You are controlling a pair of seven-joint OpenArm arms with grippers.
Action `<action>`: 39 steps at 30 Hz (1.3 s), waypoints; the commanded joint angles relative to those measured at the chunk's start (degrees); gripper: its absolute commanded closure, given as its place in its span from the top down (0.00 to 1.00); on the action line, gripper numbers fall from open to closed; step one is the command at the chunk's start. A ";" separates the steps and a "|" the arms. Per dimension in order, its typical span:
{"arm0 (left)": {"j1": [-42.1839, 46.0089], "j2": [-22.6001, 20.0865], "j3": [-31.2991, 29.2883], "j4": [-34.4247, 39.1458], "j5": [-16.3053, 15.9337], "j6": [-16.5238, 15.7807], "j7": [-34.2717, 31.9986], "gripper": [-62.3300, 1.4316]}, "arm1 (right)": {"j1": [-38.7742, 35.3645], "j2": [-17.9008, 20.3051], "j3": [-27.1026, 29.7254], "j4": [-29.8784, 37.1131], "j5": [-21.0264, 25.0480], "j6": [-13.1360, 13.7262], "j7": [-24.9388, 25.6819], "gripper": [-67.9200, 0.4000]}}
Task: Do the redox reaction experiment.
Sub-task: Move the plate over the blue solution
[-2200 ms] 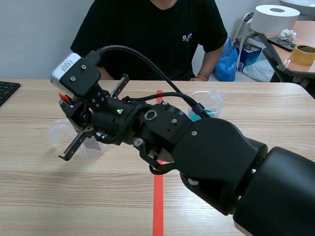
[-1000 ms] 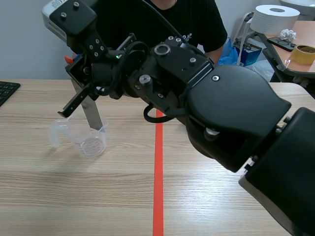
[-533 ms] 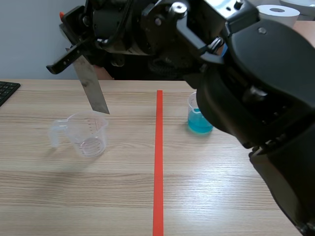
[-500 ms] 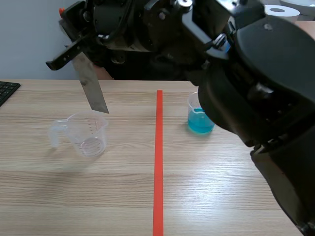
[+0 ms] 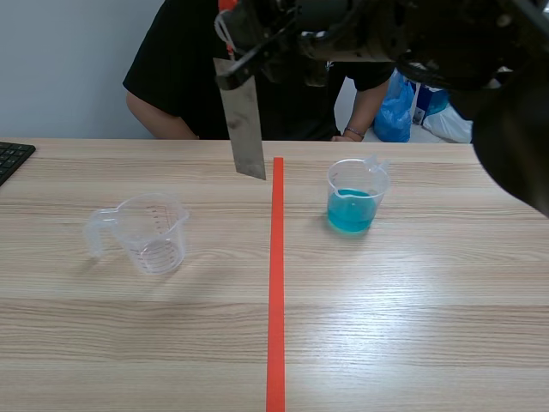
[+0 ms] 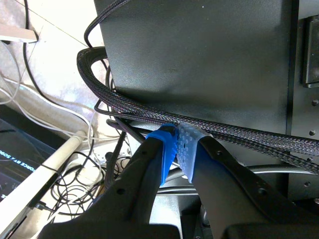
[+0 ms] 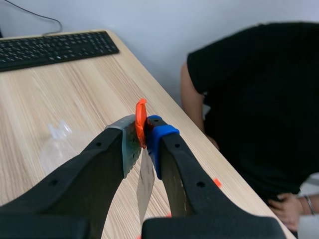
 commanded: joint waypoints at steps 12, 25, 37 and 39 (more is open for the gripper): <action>0.33 -0.02 -0.11 0.66 -0.13 -0.13 -0.33 0.09 | 0.15 15.37 7.65 1.55 9.29 1.27 4.02 0.02; 0.33 -0.02 -0.11 0.66 -0.13 -0.13 -0.33 0.09 | 0.15 24.35 7.74 0.13 12.35 1.22 9.31 0.02; 0.33 -0.02 -0.11 0.66 -0.13 -0.13 -0.33 0.09 | 0.17 24.30 7.74 -7.50 11.65 1.81 14.82 0.02; 0.33 -0.02 -0.11 0.66 -0.13 -0.13 -0.33 0.09 | 0.17 24.28 7.74 -9.05 11.65 2.56 16.11 0.02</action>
